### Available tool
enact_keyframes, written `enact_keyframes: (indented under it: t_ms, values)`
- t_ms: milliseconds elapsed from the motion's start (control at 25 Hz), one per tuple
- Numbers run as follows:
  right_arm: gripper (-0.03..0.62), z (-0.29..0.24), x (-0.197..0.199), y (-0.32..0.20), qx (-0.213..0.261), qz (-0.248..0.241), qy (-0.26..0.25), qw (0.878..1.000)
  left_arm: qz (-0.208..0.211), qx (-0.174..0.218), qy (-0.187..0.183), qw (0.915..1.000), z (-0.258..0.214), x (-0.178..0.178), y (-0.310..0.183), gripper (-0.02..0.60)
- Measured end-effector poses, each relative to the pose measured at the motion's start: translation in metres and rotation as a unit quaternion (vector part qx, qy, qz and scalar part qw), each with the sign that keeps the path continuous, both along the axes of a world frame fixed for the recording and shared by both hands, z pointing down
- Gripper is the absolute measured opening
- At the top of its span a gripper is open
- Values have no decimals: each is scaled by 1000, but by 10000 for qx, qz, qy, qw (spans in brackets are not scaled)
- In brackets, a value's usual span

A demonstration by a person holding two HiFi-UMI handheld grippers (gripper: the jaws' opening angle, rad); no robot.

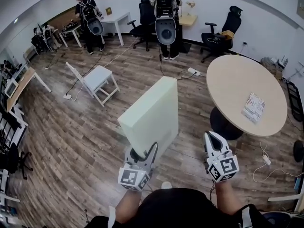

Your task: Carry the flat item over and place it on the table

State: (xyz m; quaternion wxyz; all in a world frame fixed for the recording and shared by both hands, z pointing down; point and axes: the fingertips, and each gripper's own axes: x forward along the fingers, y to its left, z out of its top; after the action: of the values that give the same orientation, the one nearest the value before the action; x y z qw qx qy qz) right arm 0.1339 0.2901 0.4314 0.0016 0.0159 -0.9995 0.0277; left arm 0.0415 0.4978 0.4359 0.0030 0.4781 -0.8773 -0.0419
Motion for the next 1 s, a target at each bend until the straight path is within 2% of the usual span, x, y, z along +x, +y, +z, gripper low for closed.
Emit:
enact_keyframes:
  t_ms: [200,360,520,1000]
  values:
    - [-3,7,-9,10,-56,154,84,9998,321,78,116,9994,4,-16,0,249]
    - [-3,10,-13,6,-33,382,62,9992,412,113,236,9988,8,-26,-4,247]
    - [-3,4,-19,-19,65,747,-128,9971,459,127,337,9983,11,-43,-21,247]
    - [-3,12,-81,-110,16,863,-194,9961,636,54,364,9973,9,-109,-117,245]
